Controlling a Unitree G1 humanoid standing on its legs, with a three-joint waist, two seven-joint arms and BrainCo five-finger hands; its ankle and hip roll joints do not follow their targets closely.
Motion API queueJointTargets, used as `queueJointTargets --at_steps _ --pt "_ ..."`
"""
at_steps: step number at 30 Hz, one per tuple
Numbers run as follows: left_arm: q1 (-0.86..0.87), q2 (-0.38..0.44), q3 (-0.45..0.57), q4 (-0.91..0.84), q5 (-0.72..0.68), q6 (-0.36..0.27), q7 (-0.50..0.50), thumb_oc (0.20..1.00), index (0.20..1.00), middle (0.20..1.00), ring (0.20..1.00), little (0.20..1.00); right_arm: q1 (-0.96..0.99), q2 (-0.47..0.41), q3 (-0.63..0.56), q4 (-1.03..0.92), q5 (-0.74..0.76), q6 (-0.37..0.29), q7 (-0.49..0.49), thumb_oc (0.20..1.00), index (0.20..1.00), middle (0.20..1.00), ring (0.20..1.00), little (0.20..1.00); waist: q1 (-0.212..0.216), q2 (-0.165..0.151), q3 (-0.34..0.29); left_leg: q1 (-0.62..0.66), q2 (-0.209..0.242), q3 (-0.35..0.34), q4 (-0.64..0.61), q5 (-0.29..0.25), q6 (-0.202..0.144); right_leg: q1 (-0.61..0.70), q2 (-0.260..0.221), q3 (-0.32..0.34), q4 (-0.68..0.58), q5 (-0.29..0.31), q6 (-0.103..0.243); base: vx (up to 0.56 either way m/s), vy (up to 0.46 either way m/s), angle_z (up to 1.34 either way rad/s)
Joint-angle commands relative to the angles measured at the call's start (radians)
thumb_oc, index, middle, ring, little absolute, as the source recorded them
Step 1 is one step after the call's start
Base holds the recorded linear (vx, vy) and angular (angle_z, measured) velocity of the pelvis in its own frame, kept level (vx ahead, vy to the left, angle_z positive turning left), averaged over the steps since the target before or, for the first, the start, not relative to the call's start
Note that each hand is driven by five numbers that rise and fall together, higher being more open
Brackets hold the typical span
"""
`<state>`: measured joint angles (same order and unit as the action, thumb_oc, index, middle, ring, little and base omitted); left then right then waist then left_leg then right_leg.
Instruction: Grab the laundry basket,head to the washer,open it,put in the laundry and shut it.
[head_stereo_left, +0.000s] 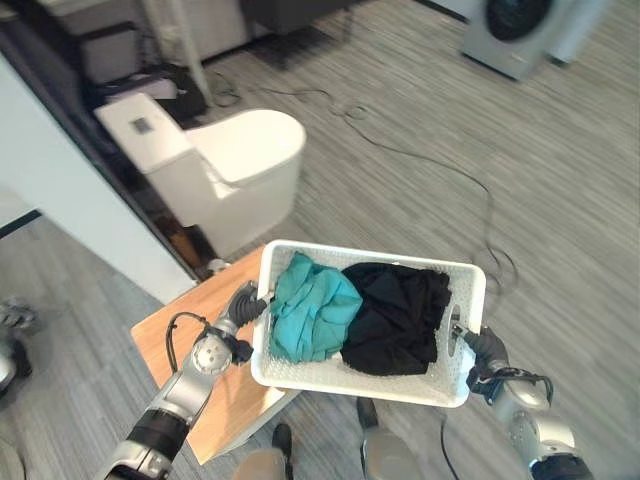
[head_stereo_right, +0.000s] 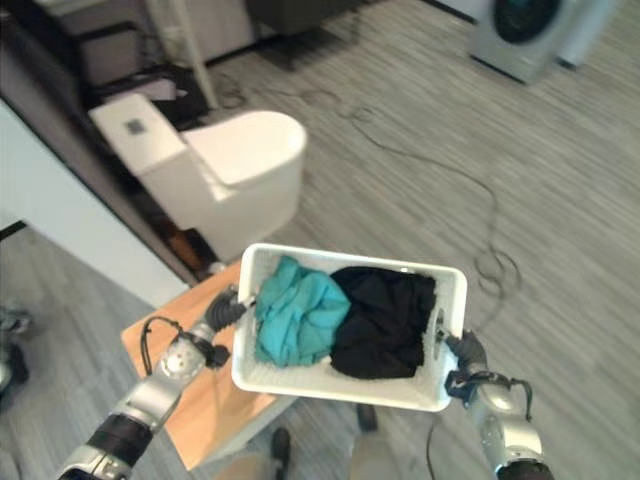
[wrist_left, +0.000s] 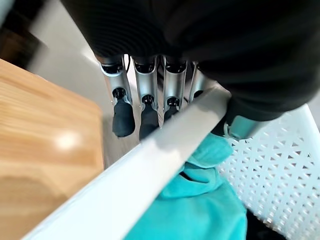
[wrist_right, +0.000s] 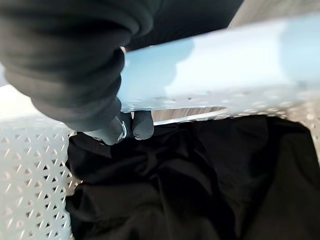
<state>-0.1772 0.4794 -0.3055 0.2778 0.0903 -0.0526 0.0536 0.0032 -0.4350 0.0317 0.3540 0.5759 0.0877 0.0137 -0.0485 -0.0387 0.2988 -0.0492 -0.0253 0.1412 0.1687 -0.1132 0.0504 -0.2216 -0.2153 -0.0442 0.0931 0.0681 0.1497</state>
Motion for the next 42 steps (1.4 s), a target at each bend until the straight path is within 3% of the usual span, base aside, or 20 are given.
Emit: queueJointTargets --at_steps 1,3,4,5,8,10,16,17,22,23,25,26,27,29,32,36,37,39,41,42 --pt "0.054 0.074 0.148 -0.020 -0.011 -0.009 0.034 0.200 0.200 0.200 0.200 0.200 -0.005 -0.057 -0.007 -0.059 0.027 -0.054 0.094 0.200 0.200 0.200 0.200 0.200 0.045 0.011 -0.047 0.019 0.022 -0.092 0.003 -0.053 -0.030 0.030 -0.023 -0.046 0.056 0.055 0.037 -0.29 0.073 -0.80" --pt "0.098 0.079 0.177 -0.029 -0.021 -0.005 0.023 0.200 0.200 0.200 0.200 0.200 -0.001 -0.046 0.000 -0.048 0.021 -0.048 0.108 0.200 0.200 0.200 0.200 0.200 0.061 0.015 -0.072 0.004 0.027 -0.063 -0.029 -0.016 -0.013 0.050 -0.028 -0.066 0.132 0.025 0.018 -0.23 0.039 -0.45" --pt "0.140 0.079 0.202 -0.027 -0.024 0.000 0.015 0.200 0.200 0.200 0.200 0.200 -0.002 -0.039 0.011 -0.029 0.004 -0.046 0.117 0.200 0.200 0.200 0.200 0.200 0.089 0.018 -0.100 -0.009 0.035 -0.032 -0.045 0.004 -0.004 0.086 -0.032 -0.105 0.195 -0.022 0.005 -0.25 -0.001 -1.04" --pt "0.153 0.077 0.212 -0.028 -0.025 0.001 0.011 0.200 0.200 0.200 0.200 0.200 -0.001 -0.035 0.015 -0.027 -0.001 -0.042 0.121 0.200 0.200 0.200 0.200 0.200 0.099 0.013 -0.113 -0.016 0.037 -0.013 -0.051 0.017 -0.004 0.103 -0.035 -0.126 0.204 -0.029 0.000 -0.22 -0.054 -1.05" --pt "0.186 0.065 0.240 -0.031 -0.025 0.003 0.007 0.200 0.200 0.200 0.200 0.200 -0.017 -0.021 0.031 -0.009 -0.015 -0.045 0.119 0.200 0.200 0.200 0.200 0.200 0.150 -0.013 -0.145 -0.025 0.049 0.059 -0.073 0.035 -0.024 0.197 -0.065 -0.234 0.114 -0.047 0.004 -0.16 -0.190 -0.74" --pt "0.200 0.058 0.243 -0.030 -0.036 -0.002 0.009 0.200 0.200 0.200 0.200 0.200 -0.014 -0.027 0.053 -0.014 -0.013 -0.044 0.114 0.200 0.200 0.200 0.200 0.200 0.160 -0.026 -0.157 -0.024 0.084 0.097 -0.080 0.052 -0.045 0.222 -0.031 -0.220 0.034 -0.070 -0.001 -0.10 -0.312 -0.68" --pt "0.121 0.048 0.193 0.010 -0.049 0.002 0.021 0.200 0.200 0.200 0.200 0.200 0.001 -0.048 0.054 -0.032 0.005 -0.056 0.101 0.200 0.200 0.200 0.200 0.200 0.147 -0.032 -0.136 -0.062 0.167 0.060 -0.081 0.143 -0.103 0.240 0.050 -0.224 -0.001 -0.121 -0.037 -0.08 -0.295 -0.27" --pt "0.067 0.051 0.161 0.033 -0.056 0.004 0.021 0.200 0.200 0.200 0.200 0.200 -0.003 -0.071 0.057 -0.031 0.008 -0.059 0.097 0.200 0.200 0.200 0.200 0.200 0.135 -0.029 -0.125 -0.068 0.201 0.034 -0.087 0.171 -0.124 0.248 0.083 -0.235 0.001 -0.140 -0.054 -0.10 -0.389 0.14" --pt "-0.069 0.097 0.098 0.077 -0.047 0.018 0.033 0.200 0.200 0.200 0.200 0.200 -0.061 -0.120 0.094 -0.024 0.013 -0.058 0.087 0.200 0.200 0.200 0.200 0.200 0.116 -0.033 -0.109 -0.074 0.250 -0.010 -0.059 0.179 -0.140 0.260 0.142 -0.225 -0.001 -0.156 -0.089 -0.02 -0.225 0.17" --pt "-0.135 0.112 0.079 0.098 -0.051 0.025 0.047 0.200 0.200 0.200 0.200 0.200 -0.082 -0.146 0.113 -0.040 0.028 -0.058 0.082 0.200 0.200 0.200 0.200 0.200 0.120 -0.039 -0.091 -0.076 0.249 -0.062 -0.017 0.160 -0.134 0.269 0.162 -0.200 0.003 -0.163 -0.104 0.01 -0.287 -0.02" --pt "-0.196 0.107 0.055 0.125 -0.055 0.029 0.065 0.200 0.200 0.200 0.200 0.200 -0.105 -0.171 0.129 -0.055 0.046 -0.058 0.084 0.200 0.200 0.200 0.200 0.200 0.135 -0.044 -0.065 -0.106 0.169 -0.182 0.012 0.142 -0.121 0.275 0.179 -0.174 0.004 -0.170 -0.120 0.03 -0.188 -0.05" --pt "-0.199 0.106 0.054 0.126 -0.055 0.029 0.065 0.200 0.200 0.200 0.200 0.200 -0.106 -0.171 0.128 -0.055 0.047 -0.058 0.084 0.200 0.200 0.200 0.200 0.200 0.133 -0.044 -0.066 -0.109 0.167 -0.184 0.011 0.147 -0.120 0.273 0.178 -0.177 0.003 -0.167 -0.119 0.07 -0.142 -0.20" --pt "-0.259 0.090 0.021 0.166 -0.060 0.032 0.069 0.200 0.200 0.200 0.200 0.200 -0.125 -0.183 0.135 -0.071 0.064 -0.060 0.082 0.200 0.200 0.200 0.200 0.200 0.140 -0.045 -0.047 -0.179 0.098 -0.216 0.011 0.174 -0.119 0.292 0.192 -0.170 -0.005 -0.168 -0.121 0.10 -0.114 -0.15" --pt "-0.286 0.083 0.004 0.188 -0.067 0.032 0.072 0.200 0.200 0.200 0.200 0.200 -0.132 -0.183 0.141 -0.075 0.069 -0.064 0.075 0.200 0.200 0.200 0.200 0.200 0.144 -0.045 -0.041 -0.218 0.079 -0.200 0.003 0.203 -0.116 0.302 0.200 -0.171 -0.011 -0.171 -0.122 0.10 -0.086 0.09" --pt "-0.345 0.081 -0.017 0.242 -0.082 0.039 0.086 0.200 0.200 0.200 0.200 0.200 -0.169 -0.162 0.176 -0.063 0.089 -0.079 0.051 0.200 0.200 0.200 0.200 0.200 0.187 -0.050 -0.033 -0.313 0.029 -0.143 -0.065 0.250 -0.110 0.331 0.246 -0.145 -0.021 -0.193 -0.126 0.19 -0.081 -0.11" --pt "-0.336 0.084 -0.016 0.237 -0.078 0.040 0.087 0.200 0.200 0.200 0.200 0.200 -0.181 -0.141 0.183 -0.058 0.091 -0.084 0.041 0.200 0.200 0.200 0.200 0.200 0.214 -0.060 -0.042 -0.354 0.014 -0.071 -0.066 0.257 -0.101 0.377 0.259 -0.118 -0.029 -0.223 -0.130 0.31 -0.023 -0.68" --pt "-0.314 0.100 0.005 0.216 -0.078 0.045 0.086 0.200 0.200 0.200 0.200 0.200 -0.178 -0.127 0.185 -0.073 0.090 -0.074 0.044 0.200 0.200 0.200 0.200 0.200 0.226 -0.066 -0.067 -0.325 0.021 -0.058 -0.074 0.266 -0.073 0.399 0.267 -0.109 -0.030 -0.242 -0.127 0.36 0.002 -0.79" --pt "-0.307 0.113 0.012 0.210 -0.078 0.045 0.087 0.200 0.200 0.200 0.200 0.200 -0.182 -0.114 0.190 -0.071 0.091 -0.074 0.046 0.200 0.200 0.200 0.200 0.200 0.234 -0.083 -0.078 -0.334 0.012 -0.070 -0.047 0.260 -0.060 0.407 0.264 -0.100 -0.021 -0.256 -0.128 0.38 0.009 -0.37" --pt "-0.270 0.132 0.043 0.186 -0.081 0.044 0.084 0.200 0.200 0.200 0.200 0.200 -0.183 -0.086 0.195 -0.071 0.093 -0.072 0.058 0.200 0.200 0.200 0.200 0.200 0.250 -0.115 -0.096 -0.333 -0.001 -0.080 0.012 0.216 -0.040 0.420 0.246 -0.080 0.007 -0.269 -0.116 0.57 0.063 0.05" --pt "-0.226 0.143 0.069 0.171 -0.074 0.048 0.076 0.200 0.200 0.200 0.200 0.200 -0.178 -0.053 0.192 -0.058 0.080 -0.068 0.070 0.200 0.200 0.200 0.200 0.200 0.267 -0.150 -0.115 -0.307 -0.021 -0.049 0.041 0.162 -0.012 0.415 0.220 -0.077 0.095 -0.210 -0.071 0.46 0.069 -0.31"
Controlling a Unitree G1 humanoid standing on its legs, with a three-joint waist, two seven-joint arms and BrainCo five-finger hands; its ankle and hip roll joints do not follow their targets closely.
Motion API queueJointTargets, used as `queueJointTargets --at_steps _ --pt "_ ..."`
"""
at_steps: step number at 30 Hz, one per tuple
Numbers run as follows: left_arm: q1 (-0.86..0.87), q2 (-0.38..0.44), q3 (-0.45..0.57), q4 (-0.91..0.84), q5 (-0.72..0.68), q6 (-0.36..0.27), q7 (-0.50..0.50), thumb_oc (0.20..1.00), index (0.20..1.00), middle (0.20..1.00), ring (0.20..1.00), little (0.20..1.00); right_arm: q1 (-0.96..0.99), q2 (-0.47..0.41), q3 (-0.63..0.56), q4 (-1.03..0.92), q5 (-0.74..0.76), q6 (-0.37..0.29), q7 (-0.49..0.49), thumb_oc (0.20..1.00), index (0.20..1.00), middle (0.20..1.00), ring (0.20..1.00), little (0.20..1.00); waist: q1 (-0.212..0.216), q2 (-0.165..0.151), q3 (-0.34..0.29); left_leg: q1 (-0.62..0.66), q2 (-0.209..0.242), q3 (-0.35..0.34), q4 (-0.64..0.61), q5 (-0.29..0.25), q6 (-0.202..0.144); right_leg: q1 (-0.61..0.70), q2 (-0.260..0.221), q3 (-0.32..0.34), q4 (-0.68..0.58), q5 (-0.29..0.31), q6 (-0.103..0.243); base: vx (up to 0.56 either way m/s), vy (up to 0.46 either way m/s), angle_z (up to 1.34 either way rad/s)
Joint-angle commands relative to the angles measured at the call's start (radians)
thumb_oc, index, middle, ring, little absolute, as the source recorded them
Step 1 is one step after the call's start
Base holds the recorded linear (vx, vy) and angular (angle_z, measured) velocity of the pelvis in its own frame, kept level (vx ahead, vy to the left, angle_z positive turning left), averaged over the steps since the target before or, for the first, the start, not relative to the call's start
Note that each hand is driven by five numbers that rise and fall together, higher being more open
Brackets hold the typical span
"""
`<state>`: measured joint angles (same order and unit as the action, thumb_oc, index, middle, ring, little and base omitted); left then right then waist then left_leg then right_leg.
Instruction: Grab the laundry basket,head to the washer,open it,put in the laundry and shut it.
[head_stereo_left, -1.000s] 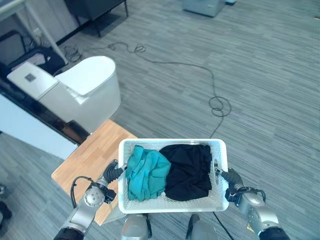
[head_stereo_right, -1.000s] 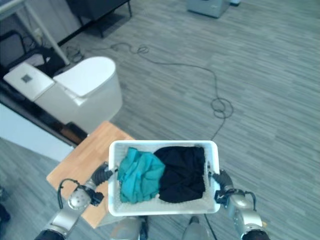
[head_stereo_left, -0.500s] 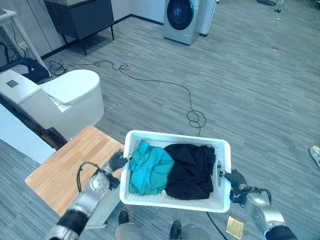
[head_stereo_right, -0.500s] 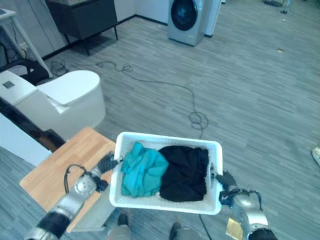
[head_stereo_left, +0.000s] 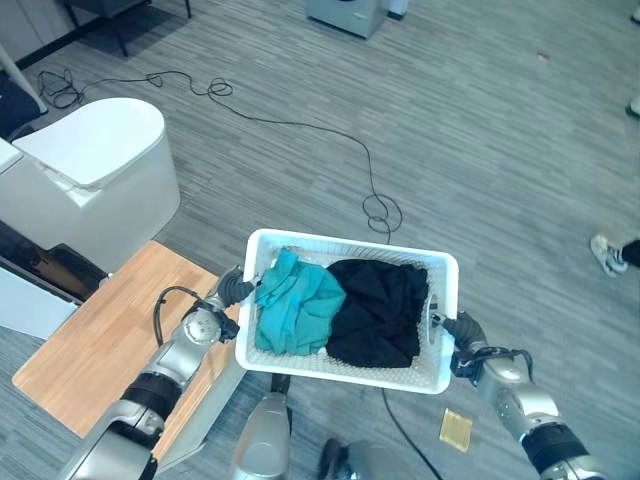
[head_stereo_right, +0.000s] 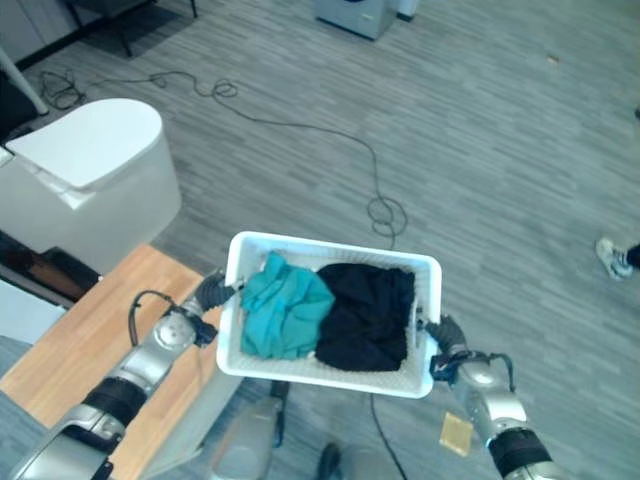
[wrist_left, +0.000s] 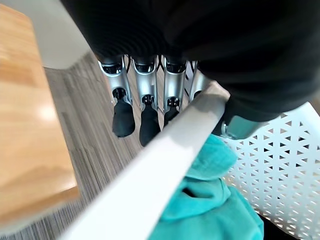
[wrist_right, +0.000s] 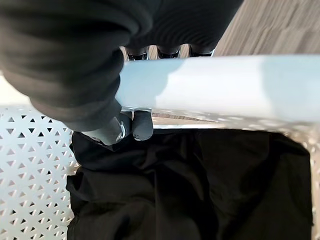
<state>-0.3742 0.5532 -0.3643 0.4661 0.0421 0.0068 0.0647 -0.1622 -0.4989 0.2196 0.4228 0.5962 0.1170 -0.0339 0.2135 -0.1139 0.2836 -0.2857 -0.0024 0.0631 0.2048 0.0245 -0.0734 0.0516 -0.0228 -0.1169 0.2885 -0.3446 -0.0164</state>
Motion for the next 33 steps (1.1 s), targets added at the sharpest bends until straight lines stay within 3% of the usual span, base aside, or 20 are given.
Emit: queueJointTargets --at_steps 1,3,4,6,7,9,10,11,12,14,15,18,20,22,23,24,26,27,30,33 --pt "-0.029 0.070 0.128 -0.018 -0.025 -0.011 0.065 0.200 0.200 0.200 0.200 0.200 -0.012 0.011 0.005 -0.127 0.060 -0.097 0.118 0.200 0.200 0.200 0.200 0.200 0.006 -0.073 -0.103 -0.073 -0.040 0.030 0.003 0.028 0.112 0.138 0.030 -0.002 -0.102 0.206 0.094 0.47 0.083 -0.41" --pt "0.014 0.076 0.155 -0.030 -0.021 -0.012 0.064 0.200 0.200 0.200 0.200 0.200 -0.013 0.041 0.001 -0.113 0.040 -0.086 0.126 0.200 0.200 0.200 0.200 0.200 0.004 -0.088 -0.112 -0.035 -0.058 0.053 0.001 -0.015 0.139 0.098 0.005 0.000 0.045 0.345 0.169 0.42 0.115 -0.19" --pt "0.052 0.080 0.176 -0.058 -0.023 -0.010 0.059 0.200 0.200 0.200 0.200 0.200 -0.008 0.048 -0.014 -0.124 0.009 -0.074 0.133 0.200 0.200 0.200 0.200 0.200 -0.018 -0.069 -0.111 0.021 -0.046 0.066 -0.012 -0.042 0.156 0.038 -0.015 -0.019 0.216 0.464 0.235 0.41 0.120 -0.08" --pt "0.057 0.078 0.179 -0.061 -0.020 -0.006 0.057 0.200 0.200 0.200 0.200 0.200 -0.005 0.048 -0.021 -0.128 -0.009 -0.070 0.136 0.200 0.200 0.200 0.200 0.200 -0.030 -0.048 -0.110 0.049 -0.027 0.068 -0.023 -0.045 0.158 -0.005 -0.017 -0.040 0.286 0.498 0.249 0.40 0.093 0.17" --pt "0.054 0.072 0.183 -0.059 -0.020 0.000 0.062 0.200 0.200 0.200 0.200 0.200 -0.004 0.049 -0.038 -0.132 -0.023 -0.070 0.132 0.200 0.200 0.200 0.200 0.200 -0.068 -0.008 -0.099 0.131 -0.007 0.052 -0.053 -0.064 0.159 -0.100 -0.056 -0.090 0.364 0.462 0.228 0.58 0.079 0.24" --pt "0.053 0.065 0.184 -0.059 -0.030 -0.001 0.060 0.200 0.200 0.200 0.200 0.200 -0.005 0.042 -0.053 -0.131 -0.024 -0.072 0.122 0.200 0.200 0.200 0.200 0.200 -0.110 0.018 -0.086 0.199 -0.011 0.016 -0.072 -0.087 0.148 -0.185 -0.082 -0.105 0.290 0.398 0.187 0.60 -0.005 0.27" --pt "0.055 0.061 0.187 -0.059 -0.036 -0.002 0.058 0.200 0.200 0.200 0.200 0.200 -0.001 0.033 -0.068 -0.133 -0.013 -0.073 0.114 0.200 0.200 0.200 0.200 0.200 -0.150 0.033 -0.085 0.256 -0.019 -0.020 -0.079 -0.120 0.136 -0.244 -0.085 -0.074 0.160 0.335 0.150 0.46 -0.051 0.49" --pt "0.056 0.060 0.187 -0.059 -0.036 -0.002 0.058 0.200 0.200 0.200 0.200 0.200 0.000 0.033 -0.067 -0.133 -0.013 -0.073 0.114 0.200 0.200 0.200 0.200 0.200 -0.152 0.036 -0.084 0.260 -0.017 -0.022 -0.078 -0.125 0.135 -0.238 -0.083 -0.076 0.158 0.331 0.150 0.47 -0.097 0.49" --pt "0.057 0.058 0.188 -0.054 -0.039 -0.004 0.061 0.200 0.200 0.200 0.200 0.200 0.000 0.028 -0.064 -0.131 -0.008 -0.075 0.113 0.200 0.200 0.200 0.200 0.200 -0.165 0.036 -0.083 0.285 -0.021 -0.037 -0.079 -0.146 0.127 -0.257 -0.085 -0.037 0.065 0.329 0.144 0.35 -0.125 0.30" --pt "0.052 0.050 0.189 -0.043 -0.041 -0.007 0.067 0.200 0.200 0.200 0.200 0.200 0.008 0.015 -0.067 -0.130 0.003 -0.074 0.111 0.200 0.200 0.200 0.200 0.200 -0.189 0.043 -0.080 0.339 -0.023 -0.078 -0.087 -0.191 0.112 -0.308 -0.104 0.052 -0.119 0.377 0.161 0.60 -0.240 0.44" --pt "0.038 0.039 0.182 -0.027 -0.024 -0.007 0.077 0.200 0.200 0.200 0.200 0.200 0.019 0.014 -0.076 -0.138 0.003 -0.074 0.116 0.200 0.200 0.200 0.200 0.200 -0.209 0.049 -0.074 0.393 -0.017 -0.110 -0.090 -0.227 0.098 -0.382 -0.153 0.081 -0.228 0.455 0.188 0.54 -0.227 0.61" --pt "0.032 0.034 0.178 -0.008 -0.010 -0.010 0.081 0.200 0.200 0.200 0.200 0.200 0.025 0.014 -0.076 -0.137 -0.006 -0.071 0.123 0.200 0.200 0.200 0.200 0.200 -0.225 0.061 -0.083 0.443 -0.004 -0.130 -0.085 -0.263 0.084 -0.380 -0.171 0.019 -0.264 0.483 0.203 0.48 -0.233 0.43" --pt "0.042 0.028 0.173 -0.002 0.000 -0.014 0.076 0.200 0.200 0.200 0.200 0.200 0.036 0.008 -0.080 -0.143 -0.010 -0.063 0.129 0.200 0.200 0.200 0.200 0.200 -0.233 0.049 -0.110 0.490 0.002 -0.138 -0.081 -0.286 0.068 -0.342 -0.187 -0.010 -0.236 0.521 0.205 0.38 -0.218 0.67" --pt "0.046 0.020 0.163 0.005 -0.007 -0.018 0.075 0.200 0.200 0.200 0.200 0.200 0.034 0.001 -0.078 -0.134 -0.006 -0.065 0.130 0.200 0.200 0.200 0.200 0.200 -0.241 0.057 -0.139 0.518 0.056 -0.138 -0.035 -0.230 0.036 -0.324 -0.166 -0.026 -0.184 0.520 0.189 0.56 -0.415 0.63" --pt "0.051 0.010 0.158 0.007 -0.029 -0.017 0.070 0.200 0.200 0.200 0.200 0.200 0.047 -0.006 -0.084 -0.137 0.008 -0.068 0.126 0.200 0.200 0.200 0.200 0.200 -0.246 0.071 -0.150 0.457 0.126 -0.132 0.139 -0.097 0.011 -0.277 -0.136 -0.057 -0.157 0.481 0.152 0.44 -0.376 0.42" --pt "0.051 0.010 0.158 0.007 -0.029 -0.017 0.070 0.200 0.200 0.200 0.200 0.200 0.047 -0.006 -0.083 -0.137 0.008 -0.068 0.126 0.200 0.200 0.200 0.200 0.200 -0.248 0.070 -0.151 0.455 0.125 -0.133 0.139 -0.097 0.011 -0.277 -0.138 -0.058 -0.157 0.481 0.152 0.38 -0.404 0.50" --pt "0.079 0.023 0.170 -0.016 -0.065 -0.018 0.049 0.200 0.200 0.200 0.200 0.200 0.056 -0.019 -0.082 -0.135 0.032 -0.075 0.109 0.200 0.200 0.200 0.200 0.200 -0.231 0.048 -0.148 0.340 0.199 -0.062 0.438 0.021 0.035 -0.171 -0.091 -0.093 -0.183 0.422 0.081 0.38 -0.509 0.16" --pt "0.080 0.024 0.174 -0.015 -0.073 -0.022 0.047 0.200 0.200 0.200 0.200 0.200 0.059 -0.024 -0.082 -0.136 0.036 -0.080 0.105 0.200 0.200 0.200 0.200 0.200 -0.221 0.040 -0.146 0.313 0.213 -0.036 0.491 0.045 0.042 -0.142 -0.076 -0.096 -0.195 0.400 0.063 0.42 -0.536 -0.11" --pt "0.049 0.027 0.165 -0.021 -0.091 -0.024 0.043 0.200 0.200 0.200 0.200 0.200 0.066 -0.046 -0.091 -0.140 0.032 -0.077 0.085 0.200 0.200 0.200 0.200 0.200 -0.190 0.040 -0.125 0.203 0.269 0.049 0.509 0.038 0.035 -0.067 -0.050 -0.114 -0.202 0.341 0.043 0.28 -0.228 0.01" --pt "0.010 0.029 0.150 -0.006 -0.086 -0.027 0.047 0.200 0.200 0.200 0.200 0.200 0.070 -0.058 -0.098 -0.157 0.031 -0.078 0.083 0.200 0.200 0.200 0.200 0.200 -0.168 0.035 -0.114 0.126 0.227 0.082 0.397 -0.004 0.032 -0.024 -0.050 -0.112 -0.207 0.315 0.052 0.24 -0.040 0.01"
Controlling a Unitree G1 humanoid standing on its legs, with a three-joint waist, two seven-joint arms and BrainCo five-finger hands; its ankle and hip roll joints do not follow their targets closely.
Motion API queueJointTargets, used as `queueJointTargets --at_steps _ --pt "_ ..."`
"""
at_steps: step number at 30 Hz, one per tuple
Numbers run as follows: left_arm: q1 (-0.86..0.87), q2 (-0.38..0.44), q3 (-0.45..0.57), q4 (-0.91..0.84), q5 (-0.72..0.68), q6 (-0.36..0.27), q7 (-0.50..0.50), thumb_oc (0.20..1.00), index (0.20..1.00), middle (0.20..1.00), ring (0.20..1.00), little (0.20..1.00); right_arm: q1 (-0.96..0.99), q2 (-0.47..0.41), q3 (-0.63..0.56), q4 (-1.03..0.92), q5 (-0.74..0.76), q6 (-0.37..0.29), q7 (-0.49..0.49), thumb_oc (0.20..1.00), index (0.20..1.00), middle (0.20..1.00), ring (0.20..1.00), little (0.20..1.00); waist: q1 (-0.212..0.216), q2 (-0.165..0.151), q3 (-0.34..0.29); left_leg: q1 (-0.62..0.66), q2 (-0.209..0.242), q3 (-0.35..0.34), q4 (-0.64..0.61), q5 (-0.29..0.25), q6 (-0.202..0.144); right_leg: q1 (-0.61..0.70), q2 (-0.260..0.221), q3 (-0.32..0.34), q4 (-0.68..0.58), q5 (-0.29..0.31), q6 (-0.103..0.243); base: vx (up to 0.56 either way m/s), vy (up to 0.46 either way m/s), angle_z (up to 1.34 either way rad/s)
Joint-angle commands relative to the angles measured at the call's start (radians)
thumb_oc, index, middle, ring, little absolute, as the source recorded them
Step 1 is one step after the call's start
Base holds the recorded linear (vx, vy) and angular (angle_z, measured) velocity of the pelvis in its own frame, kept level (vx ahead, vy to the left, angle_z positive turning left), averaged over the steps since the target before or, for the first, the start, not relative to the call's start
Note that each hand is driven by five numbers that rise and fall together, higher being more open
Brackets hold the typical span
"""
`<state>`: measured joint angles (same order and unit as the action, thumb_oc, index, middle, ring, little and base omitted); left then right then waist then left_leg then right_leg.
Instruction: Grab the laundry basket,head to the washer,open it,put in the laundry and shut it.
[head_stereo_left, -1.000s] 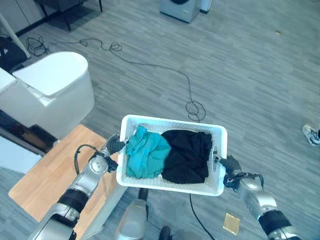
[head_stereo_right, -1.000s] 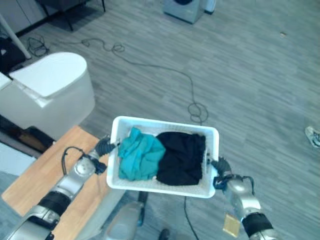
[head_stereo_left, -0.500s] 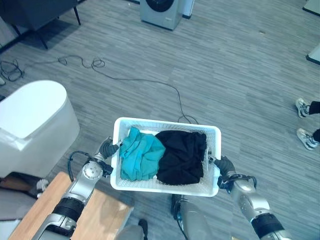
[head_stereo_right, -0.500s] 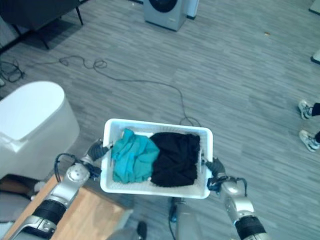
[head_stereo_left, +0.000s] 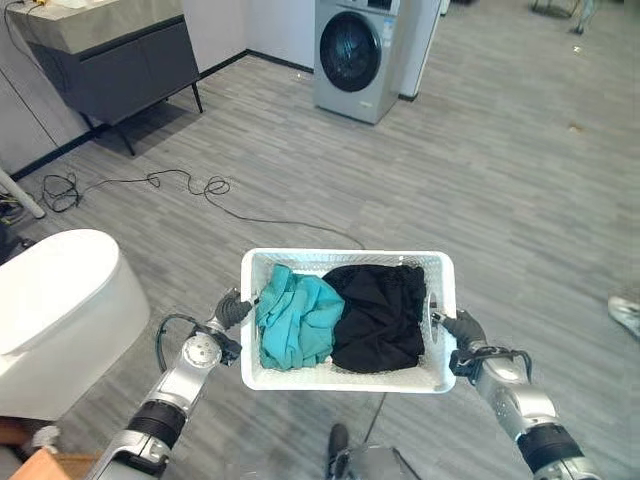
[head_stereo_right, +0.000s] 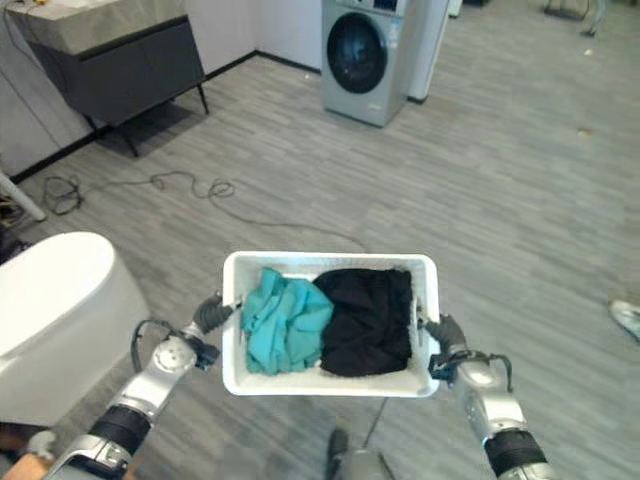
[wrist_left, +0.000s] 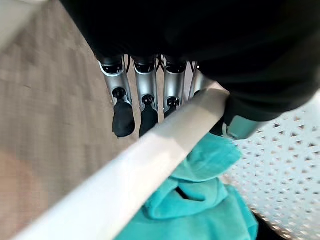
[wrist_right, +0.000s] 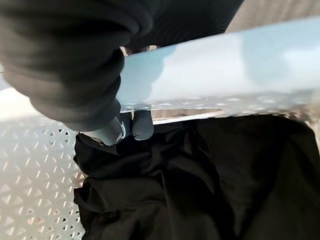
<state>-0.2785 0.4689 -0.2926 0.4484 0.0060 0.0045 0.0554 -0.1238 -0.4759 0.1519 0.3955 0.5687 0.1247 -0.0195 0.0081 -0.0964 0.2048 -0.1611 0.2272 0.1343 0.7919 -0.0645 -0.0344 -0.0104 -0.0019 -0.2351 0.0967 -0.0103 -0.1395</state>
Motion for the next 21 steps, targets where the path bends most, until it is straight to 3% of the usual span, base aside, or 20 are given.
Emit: queueJointTargets --at_steps 1,2,3,5,9,12,13,14,15,16,17,18,19,21 --pt "-0.101 0.115 0.071 0.015 -0.051 -0.025 0.056 0.200 0.200 0.200 0.200 0.200 0.033 -0.086 -0.033 -0.135 0.060 -0.088 0.068 0.200 0.200 0.200 0.200 0.200 0.047 0.021 -0.033 -0.025 -0.024 0.010 -0.267 0.081 -0.010 0.049 -0.068 0.008 -0.014 -0.032 0.180 0.19 0.023 -0.14" --pt "-0.125 0.116 0.058 0.024 -0.052 -0.027 0.061 0.200 0.200 0.200 0.200 0.200 0.034 -0.088 -0.034 -0.139 0.061 -0.090 0.065 0.200 0.200 0.200 0.200 0.200 0.060 0.021 -0.030 -0.051 -0.046 0.005 -0.367 0.083 -0.012 0.062 -0.065 0.009 -0.012 -0.044 0.183 0.42 0.047 -0.19" --pt "-0.161 0.118 0.034 0.050 -0.054 -0.030 0.071 0.200 0.200 0.200 0.200 0.200 0.030 -0.089 -0.032 -0.136 0.060 -0.098 0.062 0.200 0.200 0.200 0.200 0.200 0.092 0.036 -0.023 -0.073 -0.091 -0.049 -0.566 0.151 -0.028 0.101 -0.046 0.011 -0.011 -0.065 0.190 0.49 0.040 -0.13" --pt "-0.181 0.118 0.015 0.056 -0.058 -0.030 0.074 0.200 0.200 0.200 0.200 0.200 0.010 -0.082 -0.026 -0.118 0.067 -0.115 0.053 0.200 0.200 0.200 0.200 0.200 0.123 0.046 -0.018 -0.116 -0.138 -0.111 -0.735 0.198 -0.041 0.151 -0.025 0.019 -0.020 -0.100 0.187 0.40 0.015 -0.11" --pt "-0.173 0.122 0.015 0.046 -0.064 -0.026 0.073 0.200 0.200 0.200 0.200 0.200 -0.037 -0.043 0.003 -0.081 0.071 -0.122 0.046 0.200 0.200 0.200 0.200 0.200 0.166 0.044 -0.017 -0.181 -0.150 -0.116 -0.813 0.236 -0.049 0.226 -0.006 0.052 -0.023 -0.162 0.191 0.44 0.053 -0.25" --pt "-0.153 0.138 0.025 0.042 -0.039 -0.026 0.065 0.200 0.200 0.200 0.200 0.200 -0.036 -0.020 0.016 -0.085 0.065 -0.113 0.057 0.200 0.200 0.200 0.200 0.200 0.185 0.033 -0.046 -0.178 -0.121 -0.063 -0.739 0.264 -0.030 0.281 -0.015 0.080 -0.005 -0.207 0.198 0.56 0.198 -0.40" --pt "-0.134 0.154 0.039 0.031 -0.029 -0.028 0.063 0.200 0.200 0.200 0.200 0.200 -0.016 -0.002 0.009 -0.104 0.062 -0.110 0.069 0.200 0.200 0.200 0.200 0.200 0.196 0.011 -0.069 -0.182 -0.128 -0.050 -0.665 0.254 -0.016 0.288 -0.048 0.088 0.047 -0.189 0.221 0.55 0.229 -0.54" --pt "-0.133 0.155 0.039 0.029 -0.029 -0.028 0.062 0.200 0.200 0.200 0.200 0.200 -0.014 -0.001 0.009 -0.106 0.061 -0.110 0.069 0.200 0.200 0.200 0.200 0.200 0.197 0.009 -0.071 -0.183 -0.129 -0.047 -0.661 0.251 -0.015 0.287 -0.051 0.089 0.049 -0.191 0.222 0.71 0.337 -0.56" --pt "-0.121 0.172 0.046 0.015 -0.021 -0.025 0.063 0.200 0.200 0.200 0.200 0.200 0.006 0.019 -0.003 -0.111 0.056 -0.110 0.075 0.200 0.200 0.200 0.200 0.200 0.198 -0.023 -0.091 -0.174 -0.160 -0.022 -0.600 0.201 0.017 0.263 -0.103 0.089 0.159 -0.075 0.269 0.35 0.184 -0.35" --pt "-0.121 0.172 0.046 0.015 -0.021 -0.025 0.063 0.200 0.200 0.200 0.200 0.200 0.006 0.019 -0.003 -0.111 0.056 -0.110 0.075 0.200 0.200 0.200 0.200 0.200 0.198 -0.023 -0.092 -0.175 -0.160 -0.022 -0.600 0.201 0.017 0.262 -0.102 0.089 0.159 -0.075 0.269 0.51 0.284 -0.26" --pt "-0.121 0.180 0.043 0.011 -0.002 -0.025 0.063 0.200 0.200 0.200 0.200 0.200 0.016 0.027 -0.009 -0.104 0.050 -0.110 0.080 0.200 0.200 0.200 0.200 0.200 0.191 -0.037 -0.090 -0.157 -0.177 -0.010 -0.589 0.169 0.034 0.242 -0.126 0.092 0.243 0.016 0.296 0.38 0.279 -0.04" --pt "-0.123 0.190 0.037 -0.015 0.010 -0.024 0.062 0.200 0.200 0.200 0.200 0.200 0.019 0.034 -0.024 -0.097 0.033 -0.110 0.071 0.200 0.200 0.200 0.200 0.200 0.170 -0.033 -0.082 -0.117 -0.181 0.012 -0.583 0.122 0.061 0.175 -0.139 0.095 0.413 0.132 0.321 0.48 0.354 -0.08" --pt "-0.121 0.190 0.039 -0.022 0.010 -0.023 0.064 0.200 0.200 0.200 0.200 0.200 0.020 0.035 -0.028 -0.098 0.025 -0.111 0.070 0.200 0.200 0.200 0.200 0.200 0.161 -0.021 -0.081 -0.089 -0.173 0.018 -0.591 0.108 0.070 0.142 -0.140 0.081 0.462 0.160 0.327 0.31 0.253 0.14" --pt "-0.120 0.190 0.040 -0.022 0.011 -0.023 0.064 0.200 0.200 0.200 0.200 0.200 0.020 0.034 -0.028 -0.098 0.025 -0.110 0.070 0.200 0.200 0.200 0.200 0.200 0.162 -0.021 -0.081 -0.089 -0.174 0.020 -0.591 0.108 0.071 0.138 -0.142 0.083 0.468 0.157 0.328 0.24 0.125 0.29"
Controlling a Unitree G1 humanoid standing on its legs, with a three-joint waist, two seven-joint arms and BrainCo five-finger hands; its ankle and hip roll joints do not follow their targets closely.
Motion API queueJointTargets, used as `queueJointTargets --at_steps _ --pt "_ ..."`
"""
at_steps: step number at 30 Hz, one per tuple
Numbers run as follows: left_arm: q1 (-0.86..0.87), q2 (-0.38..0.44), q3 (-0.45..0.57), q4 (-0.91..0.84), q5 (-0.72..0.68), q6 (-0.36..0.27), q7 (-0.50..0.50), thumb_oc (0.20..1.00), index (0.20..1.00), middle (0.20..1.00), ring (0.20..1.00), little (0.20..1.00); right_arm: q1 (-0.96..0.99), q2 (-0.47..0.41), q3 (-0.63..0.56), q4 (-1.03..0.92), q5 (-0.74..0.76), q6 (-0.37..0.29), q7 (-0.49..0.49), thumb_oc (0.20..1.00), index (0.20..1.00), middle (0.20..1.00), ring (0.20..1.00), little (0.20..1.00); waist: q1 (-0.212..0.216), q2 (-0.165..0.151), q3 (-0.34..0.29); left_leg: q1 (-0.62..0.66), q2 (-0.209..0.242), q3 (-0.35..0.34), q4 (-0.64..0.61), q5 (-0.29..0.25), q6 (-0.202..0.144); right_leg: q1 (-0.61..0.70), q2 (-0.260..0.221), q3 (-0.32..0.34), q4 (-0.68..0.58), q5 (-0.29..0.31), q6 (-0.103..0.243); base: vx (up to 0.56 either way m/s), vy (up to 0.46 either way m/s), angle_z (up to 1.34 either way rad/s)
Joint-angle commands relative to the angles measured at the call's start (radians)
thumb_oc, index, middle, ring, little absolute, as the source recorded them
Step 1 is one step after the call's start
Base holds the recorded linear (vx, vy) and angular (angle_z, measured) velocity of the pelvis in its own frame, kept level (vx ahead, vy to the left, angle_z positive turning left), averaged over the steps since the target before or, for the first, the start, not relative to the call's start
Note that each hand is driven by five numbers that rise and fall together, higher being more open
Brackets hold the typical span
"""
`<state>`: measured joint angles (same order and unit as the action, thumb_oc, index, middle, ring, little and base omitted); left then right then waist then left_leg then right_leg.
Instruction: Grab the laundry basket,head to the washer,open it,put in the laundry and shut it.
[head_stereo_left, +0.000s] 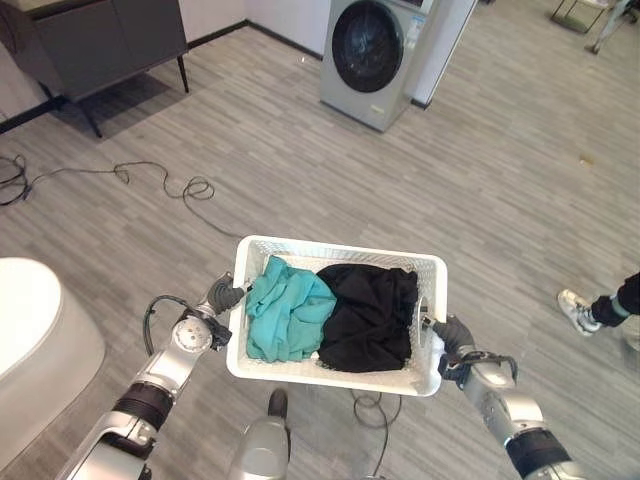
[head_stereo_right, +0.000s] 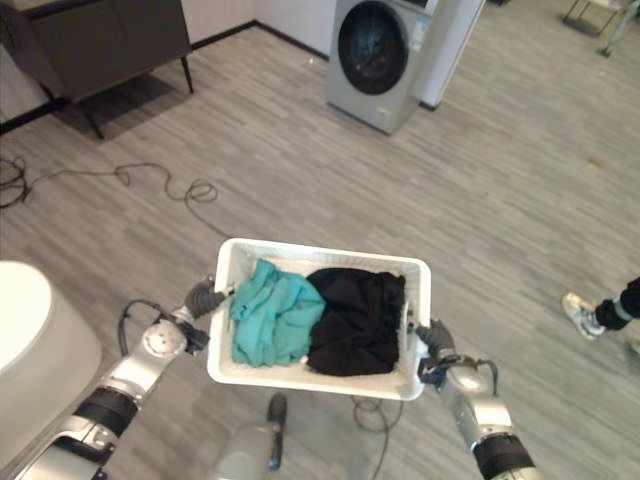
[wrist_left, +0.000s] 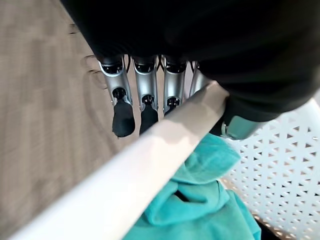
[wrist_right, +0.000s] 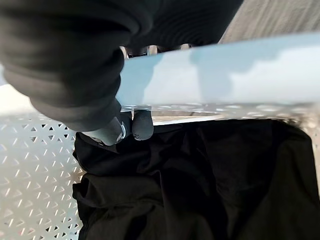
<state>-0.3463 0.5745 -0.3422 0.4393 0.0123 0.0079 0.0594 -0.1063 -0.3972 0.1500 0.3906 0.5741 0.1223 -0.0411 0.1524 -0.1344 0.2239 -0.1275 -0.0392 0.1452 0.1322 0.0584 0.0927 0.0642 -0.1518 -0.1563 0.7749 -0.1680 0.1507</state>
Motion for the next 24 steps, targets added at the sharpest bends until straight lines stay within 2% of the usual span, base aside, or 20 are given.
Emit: queueJointTargets --at_steps 1,3,4,5,6,7,8,9,10,11,14,15,17,18,20,21,22,23,24 --pt "-0.055 0.089 0.098 -0.039 -0.002 -0.026 0.058 0.200 0.200 0.200 0.200 0.200 0.004 -0.051 -0.046 -0.091 -0.015 -0.102 0.088 0.200 0.200 0.200 0.200 0.200 -0.032 0.046 -0.080 0.011 0.099 0.031 0.021 -0.069 -0.046 -0.063 -0.091 -0.109 -0.155 0.323 0.044 0.52 0.193 0.06" --pt "-0.059 0.085 0.095 -0.045 -0.005 -0.026 0.056 0.200 0.200 0.200 0.200 0.200 0.011 -0.060 -0.062 -0.090 -0.020 -0.098 0.086 0.200 0.200 0.200 0.200 0.200 -0.063 0.059 -0.074 0.067 0.092 0.018 -0.010 -0.085 -0.050 -0.118 -0.095 -0.154 -0.209 0.255 0.018 0.47 0.122 0.16" --pt "-0.060 0.085 0.095 -0.045 -0.005 -0.026 0.056 0.200 0.200 0.200 0.200 0.200 0.011 -0.060 -0.063 -0.091 -0.020 -0.097 0.086 0.200 0.200 0.200 0.200 0.200 -0.065 0.061 -0.075 0.066 0.094 0.016 -0.013 -0.081 -0.051 -0.116 -0.093 -0.159 -0.213 0.258 0.015 0.28 -0.009 0.18" --pt "-0.061 0.087 0.091 -0.045 -0.002 -0.028 0.053 0.200 0.200 0.200 0.200 0.200 0.016 -0.065 -0.075 -0.093 -0.019 -0.099 0.084 0.200 0.200 0.200 0.200 0.200 -0.079 0.059 -0.073 0.091 0.088 0.011 -0.022 -0.094 -0.059 -0.124 -0.092 -0.187 -0.284 0.232 0.007 0.40 -0.128 0.20" --pt "-0.076 0.086 0.080 -0.038 0.006 -0.029 0.051 0.200 0.200 0.200 0.200 0.200 0.023 -0.078 -0.096 -0.103 -0.007 -0.105 0.080 0.200 0.200 0.200 0.200 0.200 -0.105 0.042 -0.067 0.135 0.070 -0.001 -0.027 -0.132 -0.079 -0.172 -0.094 -0.213 -0.492 0.216 0.000 0.57 -0.189 0.32" --pt "-0.089 0.080 0.075 -0.024 0.010 -0.030 0.057 0.200 0.200 0.200 0.200 0.200 0.031 -0.081 -0.103 -0.101 0.001 -0.109 0.077 0.200 0.200 0.200 0.200 0.200 -0.121 0.040 -0.062 0.162 0.074 -0.011 -0.023 -0.160 -0.094 -0.178 -0.075 -0.214 -0.603 0.220 0.007 0.43 -0.171 0.43" --pt "-0.091 0.079 0.074 -0.023 0.010 -0.030 0.058 0.200 0.200 0.200 0.200 0.200 0.031 -0.081 -0.104 -0.101 0.001 -0.109 0.077 0.200 0.200 0.200 0.200 0.200 -0.121 0.040 -0.061 0.161 0.074 -0.013 -0.024 -0.157 -0.094 -0.174 -0.073 -0.216 -0.613 0.226 0.006 0.30 -0.117 0.25" --pt "-0.101 0.073 0.073 -0.012 0.017 -0.030 0.062 0.200 0.200 0.200 0.200 0.200 0.040 -0.080 -0.112 -0.105 0.005 -0.112 0.074 0.200 0.200 0.200 0.200 0.200 -0.135 0.036 -0.060 0.183 0.074 -0.018 -0.025 -0.175 -0.103 -0.198 -0.068 -0.203 -0.682 0.244 0.018 0.39 -0.125 0.39" --pt "-0.112 0.056 0.077 0.005 0.030 -0.033 0.073 0.200 0.200 0.200 0.200 0.200 0.058 -0.079 -0.129 -0.116 0.012 -0.117 0.074 0.200 0.200 0.200 0.200 0.200 -0.158 0.034 -0.053 0.224 0.074 -0.029 -0.025 -0.207 -0.115 -0.253 -0.079 -0.176 -0.764 0.287 0.044 0.55 -0.181 0.46" --pt "-0.115 0.043 0.080 0.019 0.030 -0.030 0.079 0.200 0.200 0.200 0.200 0.200 0.067 -0.075 -0.137 -0.115 0.014 -0.122 0.074 0.200 0.200 0.200 0.200 0.200 -0.166 0.036 -0.048 0.248 0.080 -0.035 -0.018 -0.228 -0.124 -0.277 -0.089 -0.173 -0.802 0.312 0.057 0.42 -0.131 0.55" --pt "-0.103 0.029 0.088 0.025 0.035 -0.030 0.079 0.200 0.200 0.200 0.200 0.200 0.080 -0.068 -0.145 -0.118 0.015 -0.123 0.076 0.200 0.200 0.200 0.200 0.200 -0.176 0.047 -0.047 0.290 0.092 -0.042 -0.009 -0.262 -0.136 -0.296 -0.103 -0.193 -0.835 0.335 0.071 0.39 -0.148 0.44" --pt "-0.083 0.020 0.096 0.036 0.032 -0.032 0.073 0.200 0.200 0.200 0.200 0.200 0.087 -0.065 -0.148 -0.114 0.016 -0.120 0.080 0.200 0.200 0.200 0.200 0.200 -0.188 0.045 -0.056 0.348 0.097 -0.049 -0.008 -0.296 -0.147 -0.307 -0.112 -0.202 -0.830 0.352 0.078 0.62 -0.255 0.48" --pt "-0.082 0.016 0.093 0.038 0.031 -0.030 0.070 0.200 0.200 0.200 0.200 0.200 0.093 -0.068 -0.145 -0.115 0.020 -0.118 0.084 0.200 0.200 0.200 0.200 0.200 -0.196 0.042 -0.064 0.373 0.095 -0.053 -0.007 -0.306 -0.153 -0.291 -0.109 -0.194 -0.818 0.358 0.078 0.47 -0.223 0.29" --pt "-0.067 0.008 0.098 0.031 0.036 -0.031 0.065 0.200 0.200 0.200 0.200 0.200 0.111 -0.077 -0.148 -0.121 0.027 -0.113 0.087 0.200 0.200 0.200 0.200 0.200 -0.202 0.039 -0.088 0.405 0.117 -0.058 0.017 -0.301 -0.171 -0.262 -0.097 -0.178 -0.797 0.388 0.064 0.46 -0.281 0.31" --pt "-0.039 -0.003 0.113 0.034 0.027 -0.040 0.069 0.200 0.200 0.200 0.200 0.200 0.117 -0.090 -0.142 -0.126 0.043 -0.114 0.096 0.200 0.200 0.200 0.200 0.200 -0.208 0.060 -0.101 0.406 0.165 -0.060 0.103 -0.229 -0.193 -0.246 -0.066 -0.184 -0.760 0.372 0.034 0.43 -0.282 0.41" --pt "-0.038 -0.004 0.114 0.034 0.027 -0.040 0.069 0.200 0.200 0.200 0.200 0.200 0.117 -0.091 -0.141 -0.126 0.044 -0.114 0.096 0.200 0.200 0.200 0.200 0.200 -0.211 0.063 -0.102 0.402 0.169 -0.062 0.109 -0.231 -0.196 -0.248 -0.064 -0.186 -0.758 0.370 0.032 0.41 -0.375 0.12" --pt "-0.013 -0.003 0.123 0.035 0.005 -0.039 0.068 0.200 0.200 0.200 0.200 0.200 0.112 -0.098 -0.125 -0.104 0.059 -0.111 0.098 0.200 0.200 0.200 0.200 0.200 -0.201 0.073 -0.107 0.347 0.233 -0.079 0.300 -0.077 -0.202 -0.210 -0.008 -0.189 -0.718 0.320 -0.022 0.40 -0.440 -0.09" --pt "0.003 0.004 0.136 0.029 -0.007 -0.039 0.065 0.200 0.200 0.200 0.200 0.200 0.101 -0.105 -0.120 -0.091 0.058 -0.110 0.097 0.200 0.200 0.200 0.200 0.200 -0.194 0.070 -0.106 0.309 0.253 -0.075 0.415 -0.012 -0.205 -0.188 0.006 -0.196 -0.715 0.298 -0.048 0.39 -0.437 -0.24" --pt "0.003 0.005 0.137 0.028 -0.007 -0.038 0.064 0.200 0.200 0.200 0.200 0.200 0.100 -0.104 -0.120 -0.090 0.058 -0.110 0.097 0.200 0.200 0.200 0.200 0.200 -0.198 0.066 -0.107 0.303 0.249 -0.078 0.415 -0.008 -0.205 -0.191 0.002 -0.198 -0.717 0.301 -0.049 0.21 -0.291 -0.35"
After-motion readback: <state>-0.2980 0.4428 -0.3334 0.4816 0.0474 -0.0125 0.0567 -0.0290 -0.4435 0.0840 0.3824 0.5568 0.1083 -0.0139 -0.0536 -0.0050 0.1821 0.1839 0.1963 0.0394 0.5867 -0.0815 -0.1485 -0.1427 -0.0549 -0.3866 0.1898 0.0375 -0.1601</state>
